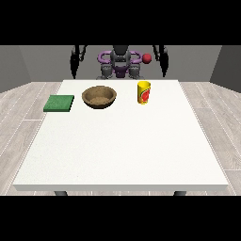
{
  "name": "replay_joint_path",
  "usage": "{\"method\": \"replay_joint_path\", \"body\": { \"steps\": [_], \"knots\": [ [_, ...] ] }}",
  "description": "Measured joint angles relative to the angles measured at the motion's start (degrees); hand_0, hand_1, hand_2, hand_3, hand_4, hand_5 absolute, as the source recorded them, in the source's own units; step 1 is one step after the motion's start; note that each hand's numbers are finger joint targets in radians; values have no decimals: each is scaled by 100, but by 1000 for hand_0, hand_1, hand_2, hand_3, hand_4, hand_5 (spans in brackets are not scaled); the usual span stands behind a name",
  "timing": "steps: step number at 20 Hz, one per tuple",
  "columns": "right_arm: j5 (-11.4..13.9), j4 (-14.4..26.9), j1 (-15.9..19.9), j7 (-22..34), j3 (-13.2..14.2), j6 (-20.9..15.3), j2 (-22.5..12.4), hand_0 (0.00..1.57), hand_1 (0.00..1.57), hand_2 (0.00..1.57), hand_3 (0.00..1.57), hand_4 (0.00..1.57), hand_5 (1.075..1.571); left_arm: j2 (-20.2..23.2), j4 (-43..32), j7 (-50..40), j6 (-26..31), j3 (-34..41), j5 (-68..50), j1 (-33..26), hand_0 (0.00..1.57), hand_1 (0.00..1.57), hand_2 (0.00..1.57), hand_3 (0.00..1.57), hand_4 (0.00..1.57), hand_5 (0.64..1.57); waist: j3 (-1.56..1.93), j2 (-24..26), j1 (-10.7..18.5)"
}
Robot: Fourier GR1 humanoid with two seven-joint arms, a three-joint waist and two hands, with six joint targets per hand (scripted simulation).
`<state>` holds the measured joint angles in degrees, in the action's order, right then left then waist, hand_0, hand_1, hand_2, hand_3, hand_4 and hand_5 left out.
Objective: Pick the cup and pour the ball into the bowl, then pick the bowl and place it on the pad
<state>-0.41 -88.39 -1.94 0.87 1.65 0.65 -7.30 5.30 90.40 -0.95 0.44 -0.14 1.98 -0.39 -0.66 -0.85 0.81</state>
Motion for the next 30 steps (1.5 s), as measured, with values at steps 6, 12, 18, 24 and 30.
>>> {"method": "replay_joint_path", "body": {
  "steps": [6, 12, 18, 24, 30],
  "knots": [
    [-61, -436, 81, 295, 51, 55, -176, 0, 0, 0, 0, 583, 1570, 161, 419, -329, 43, 50, -47, 73, 0, 0, 0, 0, 0, 1562, 31, 1073, 14],
    [-727, -1159, -677, 1073, -164, 93, 334, 0, 0, 0, 0, 522, 1570, -338, 1076, -1142, -63, -164, -724, -603, 0, 0, 0, 0, 0, 1553, 57, 2334, -142],
    [-987, -2226, -1127, 1538, -243, 32, 426, 0, 0, 0, 0, 488, 1570, -445, 2054, -1604, -267, -420, -742, -999, 0, 0, 0, 0, 0, 1549, 64, 2194, -176],
    [-1215, -2487, -1140, 1051, -51, 291, 398, 0, 0, 0, 0, 401, 1571, -507, 1930, -667, -579, -833, -525, -988, 0, 0, 0, 0, 0, 1533, 66, 1341, -295],
    [-1276, -1763, -965, -186, 255, 769, 350, 0, 0, 0, 0, 351, 1571, -523, 1074, 756, -771, -907, -296, -669, 0, 0, 0, 0, 0, 1502, 66, 395, -379]
  ]
}}
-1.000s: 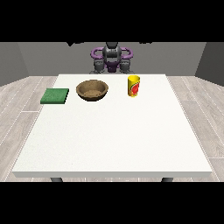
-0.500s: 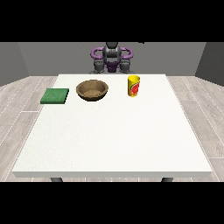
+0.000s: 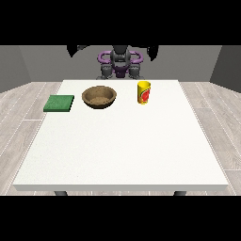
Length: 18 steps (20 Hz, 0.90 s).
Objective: Pick the cup and pour the ball into the bowl, then pick the bowl and place it on the pad
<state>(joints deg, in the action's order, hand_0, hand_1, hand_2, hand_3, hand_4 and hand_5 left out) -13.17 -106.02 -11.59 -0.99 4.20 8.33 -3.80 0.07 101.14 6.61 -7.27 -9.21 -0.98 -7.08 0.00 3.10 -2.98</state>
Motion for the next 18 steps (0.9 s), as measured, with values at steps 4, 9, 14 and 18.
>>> {"method": "replay_joint_path", "body": {
  "steps": [4, 9, 14, 18],
  "knots": [
    [9, 522, 277, -580, 217, 207, -85, 0, 0, 0, 0, 302, 1571, 0, -584, 610, -111, 103, 150, 426, 0, 0, 0, 0, 0, 1502, 0, -439, -25],
    [-144, 1039, 512, -955, 517, 586, -337, 0, 0, 0, 0, 262, 1570, -4, -1443, 1270, -286, 316, 231, 933, 0, 0, 0, 0, 0, 1483, 0, -692, -126],
    [-190, 1373, 769, -1165, 729, 811, -545, 0, 0, 0, 0, 240, 1571, 125, -2386, 1749, -295, 815, 187, 1585, 0, 0, 0, 0, 0, 1464, -1, -893, -213],
    [-168, 1666, 818, -1440, 817, 1005, -610, 0, 0, 0, 0, 259, 1571, 197, -3118, 2140, -319, 1101, 181, 1970, 0, 0, 0, 0, 0, 1452, 0, -971, -303]
  ]
}}
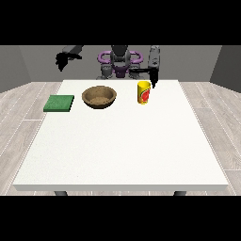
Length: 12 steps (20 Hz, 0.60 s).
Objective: Pick the cup and pour the ball into the bowl, then pick the bowl and place it on the pad
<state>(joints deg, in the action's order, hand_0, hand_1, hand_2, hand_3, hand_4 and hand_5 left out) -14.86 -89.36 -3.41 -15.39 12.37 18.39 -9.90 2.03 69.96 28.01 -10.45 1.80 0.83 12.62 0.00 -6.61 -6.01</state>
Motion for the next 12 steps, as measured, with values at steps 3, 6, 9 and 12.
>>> {"method": "replay_joint_path", "body": {
  "steps": [3, 6, 9, 12],
  "knots": [
    [-14, 163, 34, -77, 69, 130, -72, 0, 0, 0, 0, 241, 1570, 14, -570, 304, -6, 163, -18, 253, 0, 0, 0, 0, 0, 1470, 0, -20, -52],
    [-16, 358, 79, -258, 151, 261, -133, 0, 0, 0, 0, 264, 1569, 31, -1104, 684, -23, 330, -46, 443, 0, 0, 0, 0, 0, 1487, 0, -94, -86],
    [-92, 480, 183, -381, 254, 416, -240, 0, 0, 0, 0, 271, 1567, 27, -1571, 937, -223, 464, 11, 651, 758, 758, 0, 0, 0, 1453, -1, -246, -180],
    [-300, 340, 249, -273, 342, 599, -395, 0, 0, 0, 0, 183, 1569, -40, -2058, 1356, -506, 564, 92, 716, 1231, 1231, 1571, 1571, 1103, 1568, -1, -458, -391]
  ]
}}
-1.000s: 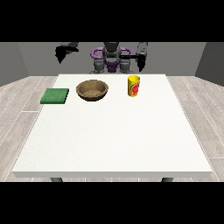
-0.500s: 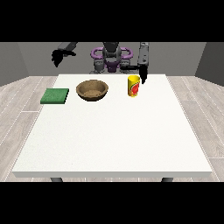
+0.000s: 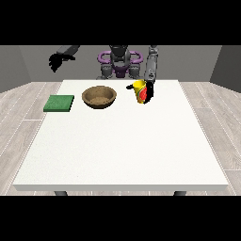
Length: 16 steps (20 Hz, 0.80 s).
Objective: Pick the cup and pour the ball into the bowl, then pick the bowl and place it on the pad
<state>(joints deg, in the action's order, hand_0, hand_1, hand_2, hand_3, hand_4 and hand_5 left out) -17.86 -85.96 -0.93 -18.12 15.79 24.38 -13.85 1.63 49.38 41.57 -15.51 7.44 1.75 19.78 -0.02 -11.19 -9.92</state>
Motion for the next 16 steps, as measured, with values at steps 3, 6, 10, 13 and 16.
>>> {"method": "replay_joint_path", "body": {
  "steps": [3, 6, 10, 13, 16],
  "knots": [
    [-279, 168, 177, 58, 249, 216, -275, 0, 0, 0, 0, 243, 1570, 25, -215, 153, -454, -3, 257, 161, 1315, 1315, 1571, 1571, 1185, 1554, 6, -128, -97],
    [-332, 276, 84, 15, 333, 354, -329, 0, 0, 0, 0, 343, 1569, 52, -472, 308, -741, 22, 402, 266, 1304, 1304, 1571, 1571, 1205, 1556, 15, -48, -113],
    [-417, 535, 9, 159, 444, 435, -423, 0, 0, 0, 0, 397, 1571, 127, -646, -107, -1116, -215, 810, 361, 1315, 1315, 1571, 1571, 1208, 1561, 12, 343, -32],
    [-522, 629, 195, 538, 470, 344, -546, 0, 0, 0, 0, 495, 1571, 261, -725, -774, -1571, -504, 1351, 691, 1320, 1320, 1571, 1571, 1232, 1552, 12, 641, 2],
    [-519, 729, 380, 857, 435, 226, -632, 0, 0, 0, 0, 570, 1569, 310, -889, -1584, -2010, -912, 2044, 1071, 1324, 1324, 1571, 1571, 1237, 1553, 15, 917, 36]
  ]
}}
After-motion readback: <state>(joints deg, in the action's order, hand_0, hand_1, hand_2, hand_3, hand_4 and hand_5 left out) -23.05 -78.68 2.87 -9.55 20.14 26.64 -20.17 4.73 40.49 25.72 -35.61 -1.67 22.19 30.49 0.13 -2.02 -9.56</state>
